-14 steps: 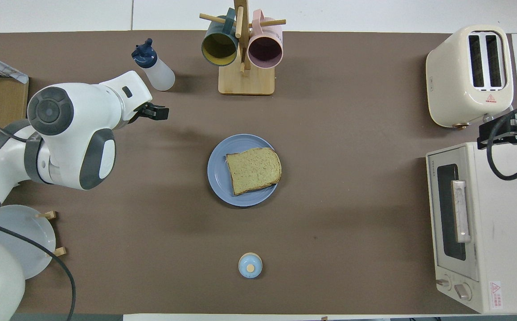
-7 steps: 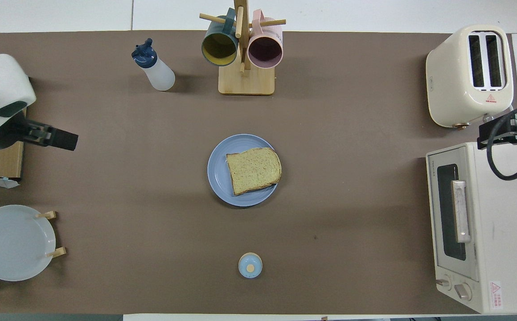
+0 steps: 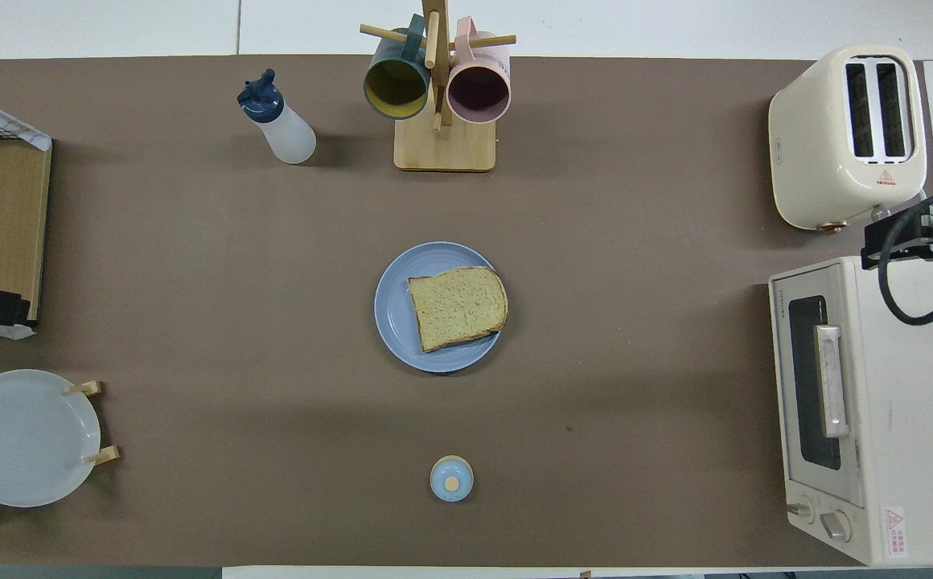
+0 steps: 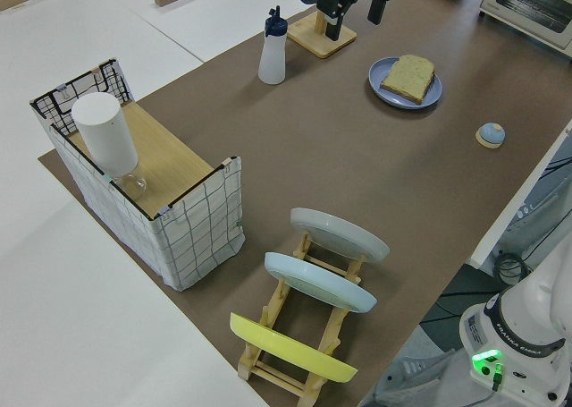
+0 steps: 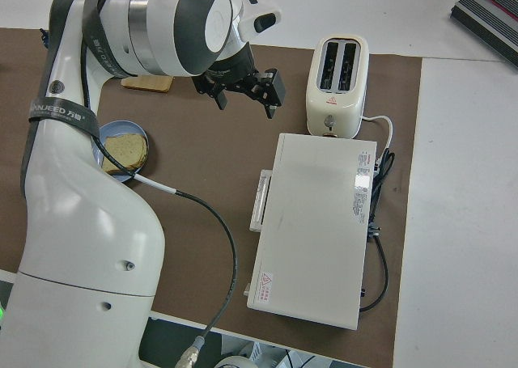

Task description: Put bread on plate and add seasoning

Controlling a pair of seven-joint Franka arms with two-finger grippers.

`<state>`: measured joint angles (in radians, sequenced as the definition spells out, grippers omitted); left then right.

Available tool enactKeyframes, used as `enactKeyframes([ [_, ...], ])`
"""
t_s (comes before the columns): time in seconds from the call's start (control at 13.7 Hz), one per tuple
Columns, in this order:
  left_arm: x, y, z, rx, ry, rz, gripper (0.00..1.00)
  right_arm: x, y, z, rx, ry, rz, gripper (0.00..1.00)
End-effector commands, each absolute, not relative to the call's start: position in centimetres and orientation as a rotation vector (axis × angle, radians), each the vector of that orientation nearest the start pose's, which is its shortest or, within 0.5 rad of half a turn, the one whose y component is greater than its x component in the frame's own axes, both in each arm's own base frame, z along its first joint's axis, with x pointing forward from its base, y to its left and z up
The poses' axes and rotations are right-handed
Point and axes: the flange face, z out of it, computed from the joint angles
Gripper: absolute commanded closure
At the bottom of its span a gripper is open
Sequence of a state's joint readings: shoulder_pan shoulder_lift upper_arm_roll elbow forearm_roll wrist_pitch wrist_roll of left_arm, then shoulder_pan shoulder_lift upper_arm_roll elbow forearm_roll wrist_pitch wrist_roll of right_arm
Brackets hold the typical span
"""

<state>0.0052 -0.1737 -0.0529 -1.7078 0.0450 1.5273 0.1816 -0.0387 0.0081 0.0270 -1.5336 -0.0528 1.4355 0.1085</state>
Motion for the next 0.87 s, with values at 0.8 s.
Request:
enactKeyframes([
  [0.8, 53.7, -1.6, 61.5, -3.11, 0.25, 0.001, 0.0, 53.5, -1.6, 62.7, -3.196, 0.182, 0.176, 0.0],
])
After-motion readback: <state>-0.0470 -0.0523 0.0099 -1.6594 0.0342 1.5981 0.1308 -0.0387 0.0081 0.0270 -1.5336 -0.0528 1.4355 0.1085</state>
